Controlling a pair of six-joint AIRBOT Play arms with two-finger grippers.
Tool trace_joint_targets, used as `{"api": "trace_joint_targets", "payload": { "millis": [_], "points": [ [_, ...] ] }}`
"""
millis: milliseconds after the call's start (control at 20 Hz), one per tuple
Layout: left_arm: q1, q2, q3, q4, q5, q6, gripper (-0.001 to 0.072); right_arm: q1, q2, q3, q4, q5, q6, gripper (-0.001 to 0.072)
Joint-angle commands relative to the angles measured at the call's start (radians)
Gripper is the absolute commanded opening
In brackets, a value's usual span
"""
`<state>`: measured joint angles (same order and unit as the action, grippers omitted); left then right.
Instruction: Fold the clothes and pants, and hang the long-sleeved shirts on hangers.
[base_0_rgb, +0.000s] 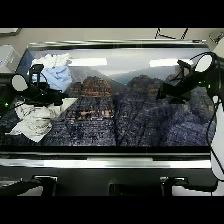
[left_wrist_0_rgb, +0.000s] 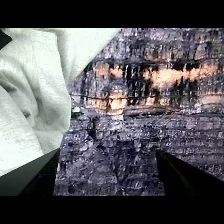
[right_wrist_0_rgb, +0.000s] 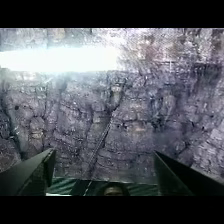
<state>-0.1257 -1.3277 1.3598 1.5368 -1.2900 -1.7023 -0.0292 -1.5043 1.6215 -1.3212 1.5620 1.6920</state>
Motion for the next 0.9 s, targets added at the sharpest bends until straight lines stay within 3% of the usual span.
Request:
{"api": "trace_joint_targets", "payload": {
  "millis": [0,600,850],
  "points": [
    [0.0,-0.001,0.0,0.0,0.0,0.0,0.0707,0.001,0.0,0.001,0.0,0.001,-0.002,0.0674],
    [0.0,-0.001,0.0,0.0,0.0,0.0,0.0707,0.001,0.0,0.001,0.002,0.0,-0.001,0.0673],
    [0.0,-0.005,0.0,-0.002,0.17,-0.019,0.0707,0.001,0.0,0.001,-0.024,-0.042,-0.003,0.0676]
  ]
}}
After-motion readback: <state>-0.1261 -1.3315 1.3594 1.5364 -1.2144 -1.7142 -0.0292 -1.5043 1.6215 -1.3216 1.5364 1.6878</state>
